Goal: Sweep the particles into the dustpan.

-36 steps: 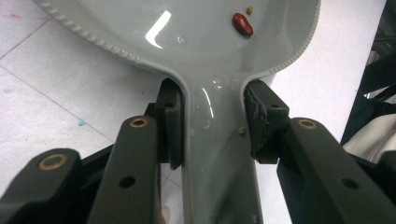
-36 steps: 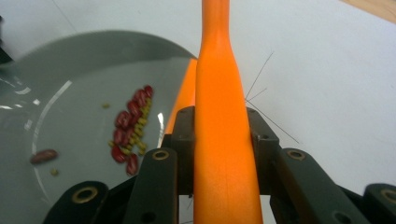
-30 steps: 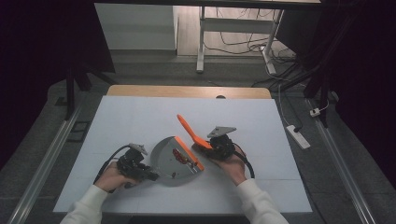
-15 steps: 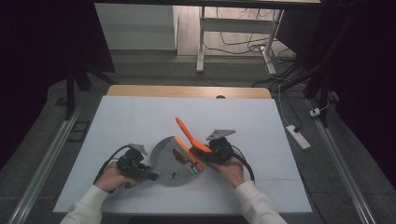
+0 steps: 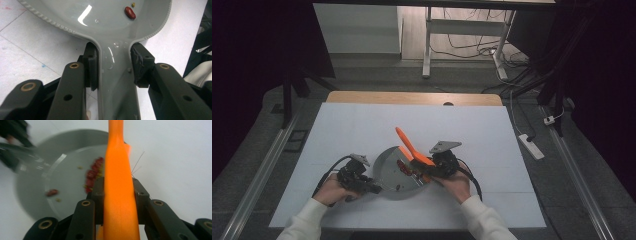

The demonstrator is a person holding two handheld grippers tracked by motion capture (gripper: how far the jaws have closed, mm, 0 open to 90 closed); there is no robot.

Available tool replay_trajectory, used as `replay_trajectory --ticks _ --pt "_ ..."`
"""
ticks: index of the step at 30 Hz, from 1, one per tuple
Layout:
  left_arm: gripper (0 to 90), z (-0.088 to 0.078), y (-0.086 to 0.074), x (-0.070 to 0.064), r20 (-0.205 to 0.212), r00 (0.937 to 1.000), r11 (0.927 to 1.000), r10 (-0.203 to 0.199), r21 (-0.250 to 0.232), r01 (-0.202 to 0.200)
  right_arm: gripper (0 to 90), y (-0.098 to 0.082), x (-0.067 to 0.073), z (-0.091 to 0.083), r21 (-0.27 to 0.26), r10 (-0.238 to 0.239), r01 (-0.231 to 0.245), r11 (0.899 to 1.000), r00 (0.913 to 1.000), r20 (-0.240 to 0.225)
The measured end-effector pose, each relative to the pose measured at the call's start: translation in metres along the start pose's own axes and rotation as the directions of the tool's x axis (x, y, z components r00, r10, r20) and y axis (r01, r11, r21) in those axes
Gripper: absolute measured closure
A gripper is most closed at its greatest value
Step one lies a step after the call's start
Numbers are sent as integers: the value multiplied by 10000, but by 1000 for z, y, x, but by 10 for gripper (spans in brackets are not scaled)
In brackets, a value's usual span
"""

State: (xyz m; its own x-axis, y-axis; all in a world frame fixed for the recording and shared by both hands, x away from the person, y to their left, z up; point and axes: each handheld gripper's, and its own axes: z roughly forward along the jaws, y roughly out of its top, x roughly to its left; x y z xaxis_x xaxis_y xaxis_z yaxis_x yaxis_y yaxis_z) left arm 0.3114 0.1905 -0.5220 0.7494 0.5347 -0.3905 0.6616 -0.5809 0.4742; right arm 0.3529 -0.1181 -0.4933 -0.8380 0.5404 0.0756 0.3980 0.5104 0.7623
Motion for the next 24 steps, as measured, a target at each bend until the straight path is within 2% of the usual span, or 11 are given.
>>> replay_trajectory --ticks 1,2,3,4,6,12,17,20,24 --pt "613 0 0 0 18 10000 10000 -10 -3 10 701 2 6 2 19 -143 144 9999 9997 -198" --pt "613 0 0 0 20 10000 10000 -10 -7 10 701 2 6 2 19 -143 144 9999 9997 -198" --pt "613 0 0 0 12 10000 10000 3 -4 -3 701 4 10 1 -150 -295 288 9995 9984 -492" --pt "613 0 0 0 5 10000 10000 9 2 -9 701 6 11 0 -253 -355 343 9991 9982 -474" --pt "613 0 0 0 15 10000 10000 13 10 -13 701 9 11 -4 -413 -462 448 9981 9984 -334" --pt "613 1 0 0 20 10000 10000 -21 -5 21 701 9 3 -12 -582 -241 236 9980 9997 -91" --pt "613 1 -1 0 14 10000 10000 -26 -16 26 701 5 -9 -14 -597 -87 125 9981 9979 640" --pt "614 1 0 0 -2 10000 10000 -24 19 24 701 2 -15 -11 -509 -47 105 9986 9938 1115" --pt "614 1 0 0 -10 10000 10000 -38 9 38 701 0 -19 3 -620 5 65 9981 9938 1114"
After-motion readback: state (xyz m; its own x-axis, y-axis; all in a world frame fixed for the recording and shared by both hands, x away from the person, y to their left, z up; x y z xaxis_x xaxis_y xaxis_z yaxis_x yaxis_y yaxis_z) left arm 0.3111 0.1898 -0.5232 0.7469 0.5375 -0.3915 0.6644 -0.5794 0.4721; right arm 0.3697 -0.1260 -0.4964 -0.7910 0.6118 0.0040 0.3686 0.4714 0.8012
